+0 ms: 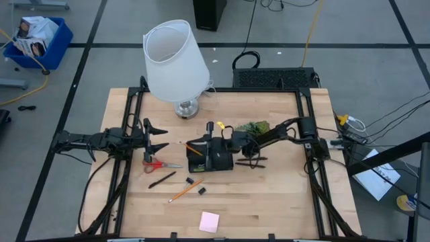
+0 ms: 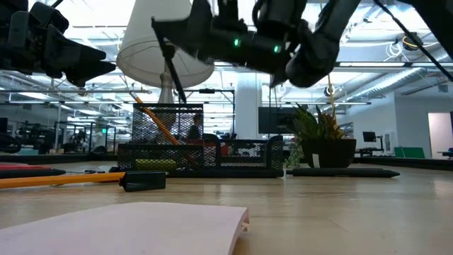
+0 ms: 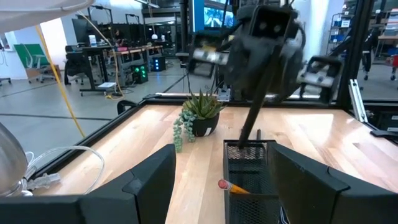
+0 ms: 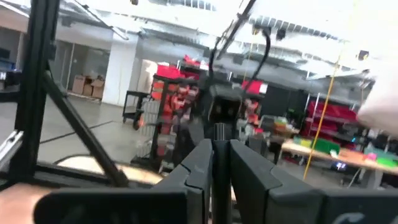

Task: Pick and place office supplies into organizer
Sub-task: Put the black pen into the black desk organizer

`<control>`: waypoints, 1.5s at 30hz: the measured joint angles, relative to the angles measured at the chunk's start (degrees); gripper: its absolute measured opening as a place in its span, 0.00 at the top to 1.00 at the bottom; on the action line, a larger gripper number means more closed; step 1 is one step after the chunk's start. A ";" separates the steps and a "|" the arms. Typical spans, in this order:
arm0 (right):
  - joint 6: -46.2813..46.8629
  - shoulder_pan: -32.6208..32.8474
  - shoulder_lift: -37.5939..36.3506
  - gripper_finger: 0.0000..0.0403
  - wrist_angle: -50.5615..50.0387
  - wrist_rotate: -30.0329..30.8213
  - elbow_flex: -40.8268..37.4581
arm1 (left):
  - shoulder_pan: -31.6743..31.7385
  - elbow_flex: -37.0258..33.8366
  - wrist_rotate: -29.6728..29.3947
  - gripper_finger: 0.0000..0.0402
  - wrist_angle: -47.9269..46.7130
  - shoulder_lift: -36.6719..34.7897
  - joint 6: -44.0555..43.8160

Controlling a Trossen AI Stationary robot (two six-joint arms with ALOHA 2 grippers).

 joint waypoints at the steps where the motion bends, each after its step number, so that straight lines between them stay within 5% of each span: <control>1: 0.44 -0.27 0.52 0.89 -0.17 -0.10 0.13 | 0.00 0.00 -0.01 0.36 0.00 0.01 0.00; 45: 6.23 0.03 1.15 0.89 -1.36 -0.14 0.17 | -0.02 0.00 -0.03 0.36 0.00 0.01 0.00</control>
